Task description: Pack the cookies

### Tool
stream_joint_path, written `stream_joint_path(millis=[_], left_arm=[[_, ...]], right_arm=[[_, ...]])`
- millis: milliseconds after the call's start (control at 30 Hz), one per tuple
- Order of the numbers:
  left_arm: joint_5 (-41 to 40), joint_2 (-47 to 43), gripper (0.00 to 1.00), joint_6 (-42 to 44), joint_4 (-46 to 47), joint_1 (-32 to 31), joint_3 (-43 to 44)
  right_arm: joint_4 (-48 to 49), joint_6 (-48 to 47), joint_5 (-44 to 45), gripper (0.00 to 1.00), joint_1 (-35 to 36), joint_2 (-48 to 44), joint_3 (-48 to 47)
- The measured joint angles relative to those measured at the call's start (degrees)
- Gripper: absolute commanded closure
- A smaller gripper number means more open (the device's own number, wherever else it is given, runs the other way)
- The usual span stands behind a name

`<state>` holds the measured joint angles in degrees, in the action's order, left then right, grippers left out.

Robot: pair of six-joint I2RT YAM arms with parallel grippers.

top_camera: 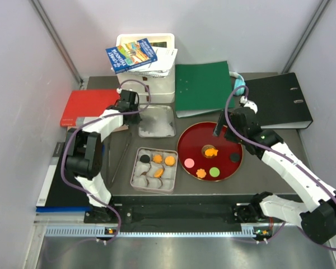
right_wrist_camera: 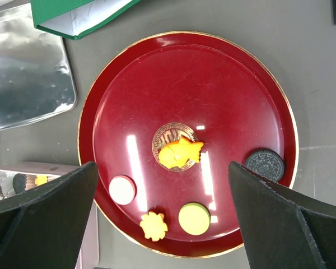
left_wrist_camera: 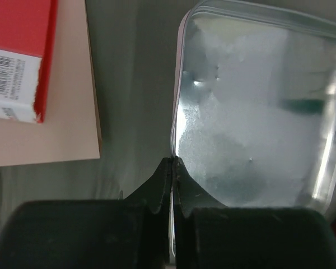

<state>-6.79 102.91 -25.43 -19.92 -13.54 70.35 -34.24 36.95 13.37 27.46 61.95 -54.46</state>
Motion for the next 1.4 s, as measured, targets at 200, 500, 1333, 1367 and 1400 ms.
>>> stream_joint_path(millis=[200,500,1333,1367,1400], left_arm=[[0.37,-7.26,1.0,0.13,-2.32,-0.09,0.15],[1.46,-15.15,1.0,0.5,-6.4,-0.11,0.9],[26.1,-31.34,1.0,-4.76,-6.49,-3.08,-4.22],[26.43,-31.15,1.0,-4.81,-6.27,-3.3,-4.22],[26.69,-30.93,1.0,-4.85,-6.14,-3.52,-4.17]], right_arm=[[-0.04,-0.17,-0.24,0.01,0.0,-0.09,0.0],[0.02,-0.37,-1.4,0.01,0.0,-1.03,0.0],[33.88,10.78,-36.41,0.01,-0.63,10.03,0.35],[34.25,10.88,-36.94,0.01,-0.66,11.04,0.35],[34.34,10.95,-37.2,0.01,-0.66,11.72,0.35]])
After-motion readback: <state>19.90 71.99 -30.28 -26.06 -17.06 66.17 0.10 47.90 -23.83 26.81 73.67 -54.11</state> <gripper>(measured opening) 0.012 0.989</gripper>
